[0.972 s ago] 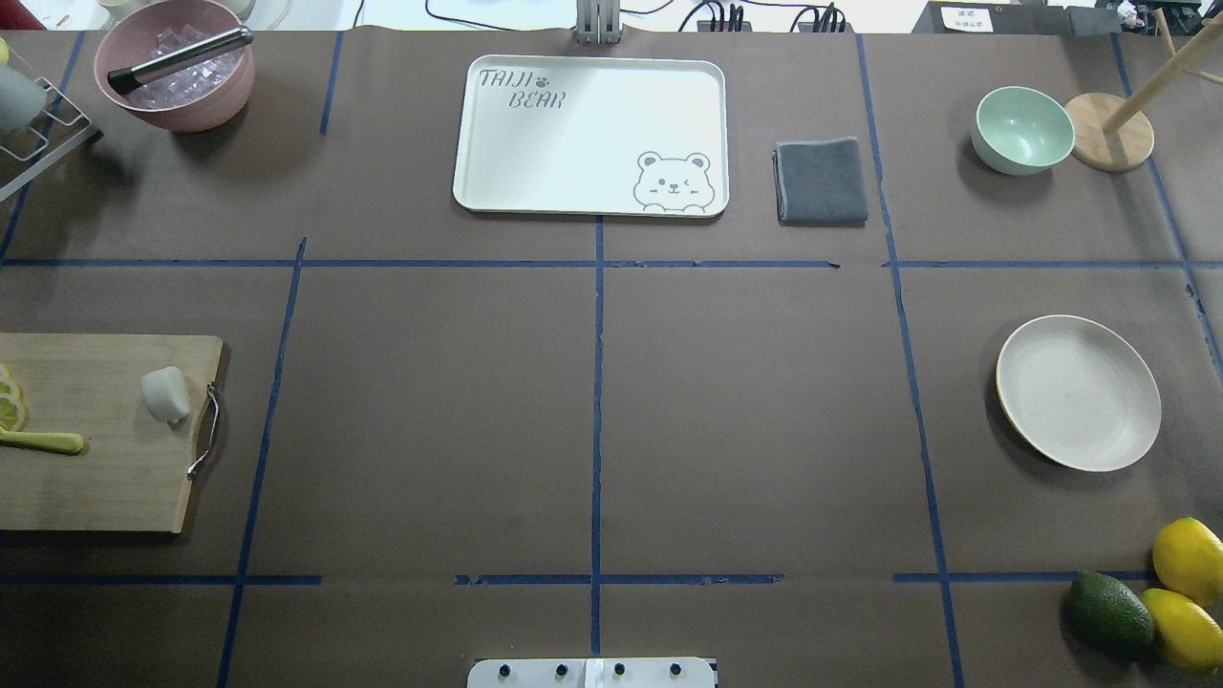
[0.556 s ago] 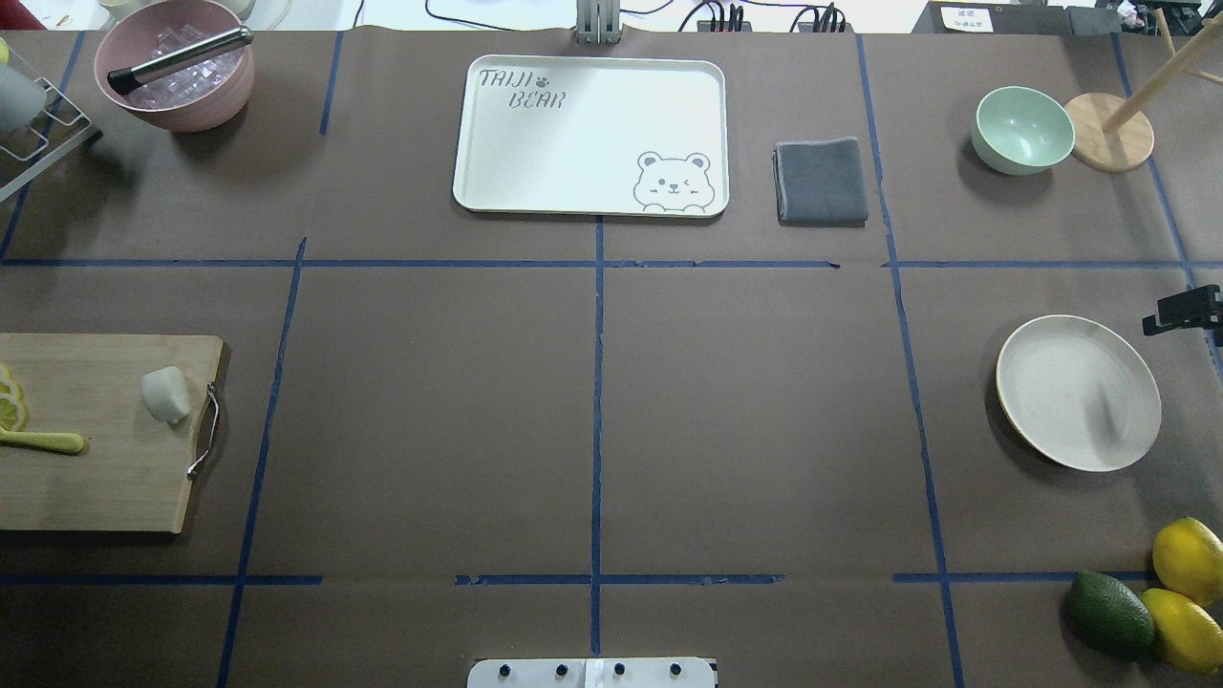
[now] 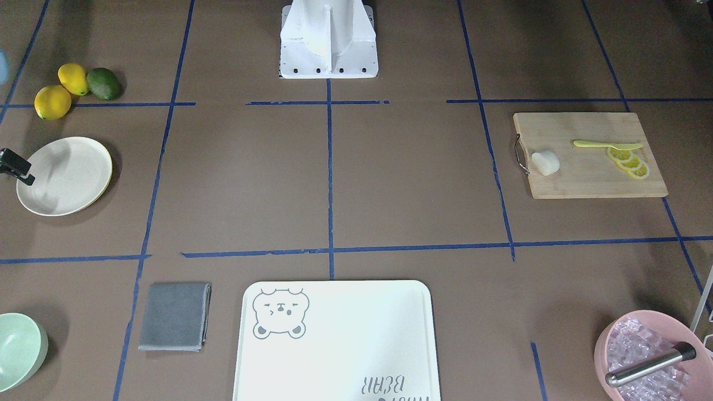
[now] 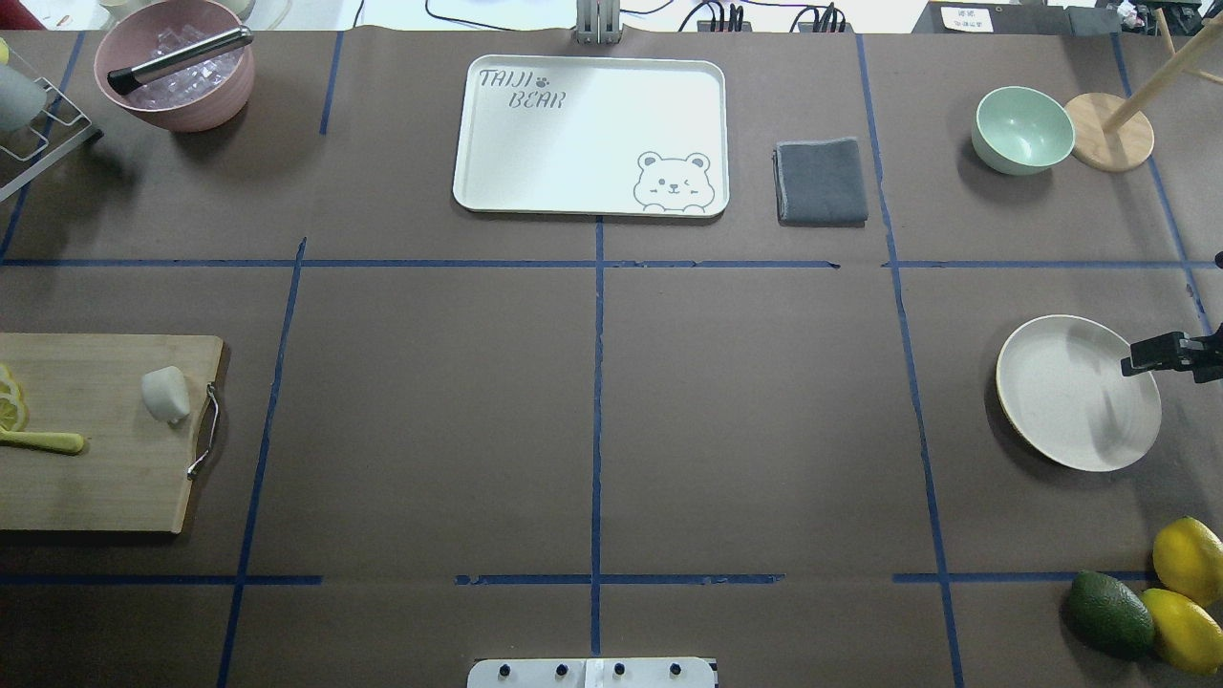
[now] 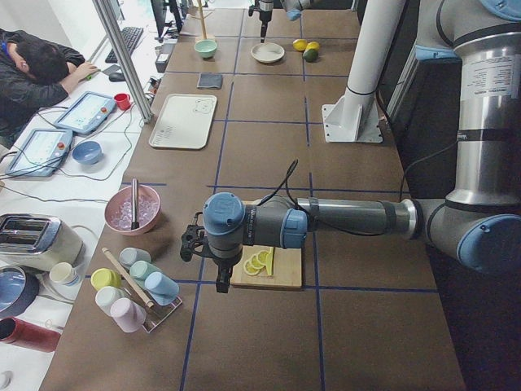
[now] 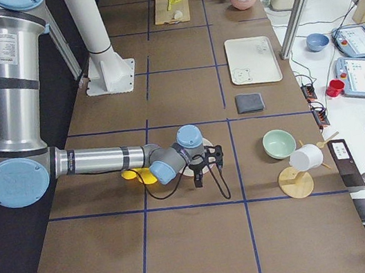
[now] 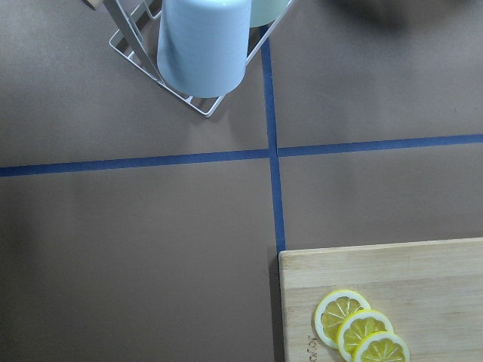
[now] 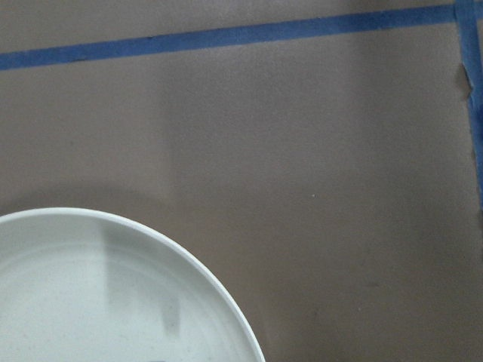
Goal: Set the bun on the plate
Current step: 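Reach the right gripper to the rim of the white plate and grip it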
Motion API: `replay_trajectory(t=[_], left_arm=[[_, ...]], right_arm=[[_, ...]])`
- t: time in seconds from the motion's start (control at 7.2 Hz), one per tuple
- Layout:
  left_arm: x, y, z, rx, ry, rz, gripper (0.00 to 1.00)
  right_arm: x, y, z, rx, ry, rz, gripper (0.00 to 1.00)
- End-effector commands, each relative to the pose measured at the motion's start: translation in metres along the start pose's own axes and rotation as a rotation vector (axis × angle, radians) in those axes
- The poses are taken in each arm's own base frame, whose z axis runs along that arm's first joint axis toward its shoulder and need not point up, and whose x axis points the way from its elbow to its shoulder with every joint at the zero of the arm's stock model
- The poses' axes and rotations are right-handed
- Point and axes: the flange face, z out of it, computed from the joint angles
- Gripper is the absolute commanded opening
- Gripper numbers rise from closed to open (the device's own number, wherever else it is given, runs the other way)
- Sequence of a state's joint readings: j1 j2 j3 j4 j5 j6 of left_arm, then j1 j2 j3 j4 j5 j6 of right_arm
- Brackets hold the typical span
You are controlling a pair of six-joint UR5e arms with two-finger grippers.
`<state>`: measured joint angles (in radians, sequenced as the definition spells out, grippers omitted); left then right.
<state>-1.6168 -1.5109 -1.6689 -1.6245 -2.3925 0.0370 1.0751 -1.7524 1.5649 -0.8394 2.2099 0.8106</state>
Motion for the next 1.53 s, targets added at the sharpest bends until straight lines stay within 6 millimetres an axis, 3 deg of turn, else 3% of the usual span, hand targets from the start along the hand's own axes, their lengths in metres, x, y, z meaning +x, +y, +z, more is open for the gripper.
replay_trajectory(t=[0.0,0.14,0.42,0.83,1.11,1.25,1.39], left_arm=[[0.002,-0.001,-0.002,0.004,-0.001,-0.002,1.00],[0.003,-0.002,-0.003,0.006,-0.001,0.000,1.00],[0.004,-0.005,-0.004,0.009,-0.003,0.004,1.00],[0.006,-0.007,-0.005,0.011,-0.003,0.008,1.00],[0.007,-0.008,-0.006,0.013,-0.001,-0.001,1.00],[0.009,-0.009,-0.008,0.018,-0.001,-0.008,1.00],[0.009,-0.008,-0.008,0.017,-0.003,-0.009,1.00]], right_arm=[[-0.003,0.004,0.005,-0.022,-0.005,-0.005,0.85],[-0.004,0.007,0.007,-0.033,-0.009,-0.009,0.71],[-0.003,0.010,0.011,-0.044,-0.006,-0.009,0.55],[0.000,0.013,0.007,-0.041,-0.009,-0.010,0.05],[-0.010,0.015,-0.007,-0.073,-0.086,-0.016,0.00],[-0.021,0.008,-0.038,-0.027,-0.138,-0.025,0.00],[-0.045,0.000,-0.064,-0.006,-0.198,-0.032,0.00]])
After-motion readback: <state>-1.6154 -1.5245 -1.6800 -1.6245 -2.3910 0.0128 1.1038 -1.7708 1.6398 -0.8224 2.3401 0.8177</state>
